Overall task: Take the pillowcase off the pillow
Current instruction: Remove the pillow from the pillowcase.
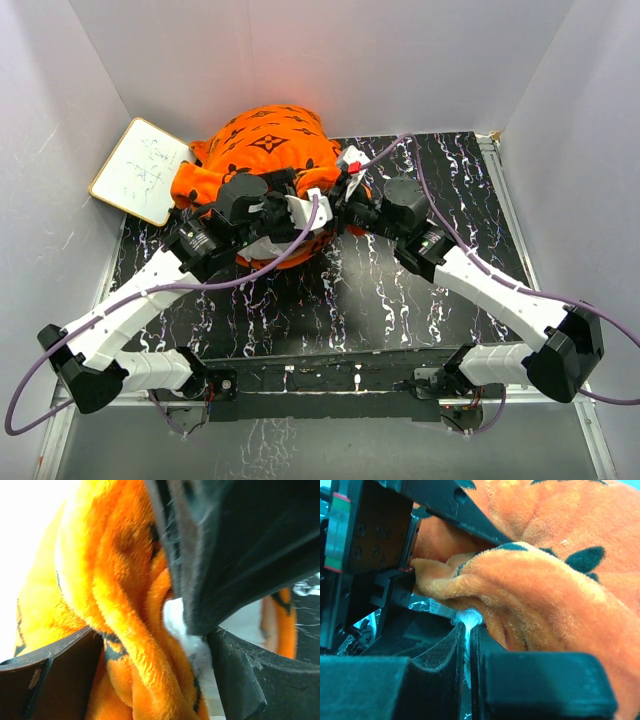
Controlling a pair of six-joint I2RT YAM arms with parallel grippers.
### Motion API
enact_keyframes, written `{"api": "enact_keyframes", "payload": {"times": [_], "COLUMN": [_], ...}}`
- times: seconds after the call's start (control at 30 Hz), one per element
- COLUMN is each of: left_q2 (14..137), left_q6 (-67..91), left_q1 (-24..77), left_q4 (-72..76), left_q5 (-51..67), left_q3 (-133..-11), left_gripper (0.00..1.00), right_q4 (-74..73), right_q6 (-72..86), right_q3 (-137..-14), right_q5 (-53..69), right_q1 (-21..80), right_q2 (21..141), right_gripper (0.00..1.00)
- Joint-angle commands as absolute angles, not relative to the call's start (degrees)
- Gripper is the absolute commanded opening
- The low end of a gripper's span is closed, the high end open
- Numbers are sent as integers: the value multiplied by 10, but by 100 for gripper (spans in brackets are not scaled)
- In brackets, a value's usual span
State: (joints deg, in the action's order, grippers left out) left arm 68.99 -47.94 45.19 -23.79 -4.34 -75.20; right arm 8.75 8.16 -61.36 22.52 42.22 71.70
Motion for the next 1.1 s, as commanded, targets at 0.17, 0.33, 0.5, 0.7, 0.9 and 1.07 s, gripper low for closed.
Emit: {"api": "enact_keyframes", "payload": {"times": [0.17, 0.33, 0.5, 0.7, 0.9, 1.07], "left_q2": [649, 629, 619, 610, 647, 670], "left_q6": [-553, -539, -510, -508, -388, -347], "left_q1": [416, 373, 324, 297, 294, 294], "left_q4": [-187, -229, -295, -272, -409, -500], "left_q5": [-200, -200, -145, -147, 17, 113], "left_q3": [-762, -776, -817, -797, -926, -926], "left_gripper": [81, 80, 79, 77, 85, 87], "right_q4": [134, 124, 116, 104, 96, 109], "right_q6": [50, 43, 31, 16, 2, 5], "right_q3": [-651, -644, -654, -668, -691, -731], "right_q5": [192, 193, 200, 195, 177, 174], "right_q1": [407, 378, 366, 365, 363, 364], "right_q2": [691, 702, 719, 727, 752, 779], "right_gripper": [8, 8, 8, 8, 8, 8]}}
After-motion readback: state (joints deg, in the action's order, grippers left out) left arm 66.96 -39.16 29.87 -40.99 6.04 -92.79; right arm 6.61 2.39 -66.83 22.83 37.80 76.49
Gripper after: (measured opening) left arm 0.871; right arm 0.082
